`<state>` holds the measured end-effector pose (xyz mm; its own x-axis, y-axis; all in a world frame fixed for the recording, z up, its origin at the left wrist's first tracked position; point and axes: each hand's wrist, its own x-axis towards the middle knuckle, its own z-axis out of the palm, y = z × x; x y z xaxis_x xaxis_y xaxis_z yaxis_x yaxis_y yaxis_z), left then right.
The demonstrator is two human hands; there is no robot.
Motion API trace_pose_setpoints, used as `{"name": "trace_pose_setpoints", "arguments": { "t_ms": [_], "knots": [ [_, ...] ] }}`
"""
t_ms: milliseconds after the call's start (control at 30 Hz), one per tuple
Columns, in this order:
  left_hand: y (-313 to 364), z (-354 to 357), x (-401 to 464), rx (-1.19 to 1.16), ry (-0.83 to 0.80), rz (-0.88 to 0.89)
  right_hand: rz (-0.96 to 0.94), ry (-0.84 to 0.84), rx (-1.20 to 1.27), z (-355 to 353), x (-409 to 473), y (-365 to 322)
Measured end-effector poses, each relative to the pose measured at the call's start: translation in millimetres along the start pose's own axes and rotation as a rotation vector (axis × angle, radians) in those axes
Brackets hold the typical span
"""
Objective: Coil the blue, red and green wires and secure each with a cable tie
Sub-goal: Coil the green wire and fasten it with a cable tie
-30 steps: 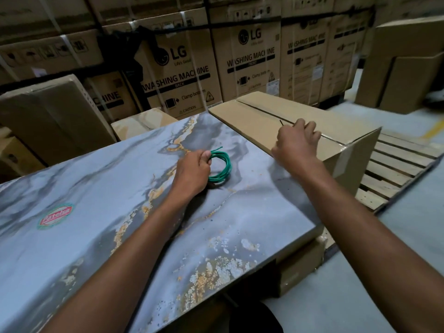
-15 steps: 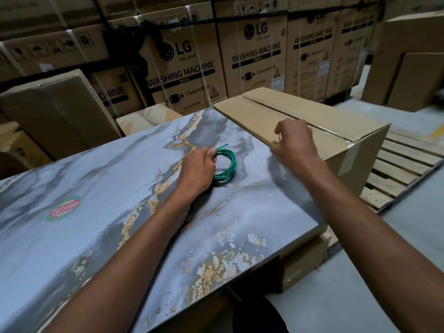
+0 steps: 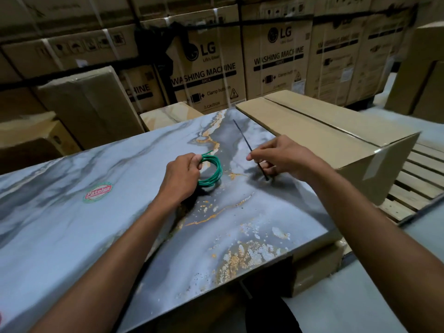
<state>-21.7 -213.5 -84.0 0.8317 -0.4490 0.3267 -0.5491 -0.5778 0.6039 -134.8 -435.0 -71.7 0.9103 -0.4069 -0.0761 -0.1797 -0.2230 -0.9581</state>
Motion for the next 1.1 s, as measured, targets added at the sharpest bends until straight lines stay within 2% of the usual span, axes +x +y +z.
{"name": "trace_pose_setpoints", "arguments": {
  "t_ms": [233,500,700,867,1000,1100],
  "knots": [
    [-49.2,-49.2,-12.1,0.025,0.12,-0.062,-0.011,-0.342,0.163,51.6,-6.3,-26.0],
    [-97.4,-80.0,-30.3,-0.029,0.187,-0.189,0.012,-0.541,0.128,123.8,-2.9,-51.3],
    [-109.8,-95.8,-33.8,0.019,0.211,-0.194,-0.004,-0.569,0.194,171.2,-5.3,-65.1],
    [-115.1,-92.1,-37.4,-0.05,0.263,-0.173,-0.019,-0.537,0.305,188.7,-7.1,-57.3],
    [-121.7,-89.1,-36.7,-0.178,0.29,-0.184,-0.071,-0.477,0.21,190.5,-7.8,-52.4],
    [-123.6,-89.7,-36.3,-0.174,0.284,-0.178,-0.072,-0.435,0.221,190.5,-11.4,-55.3]
  ]
}}
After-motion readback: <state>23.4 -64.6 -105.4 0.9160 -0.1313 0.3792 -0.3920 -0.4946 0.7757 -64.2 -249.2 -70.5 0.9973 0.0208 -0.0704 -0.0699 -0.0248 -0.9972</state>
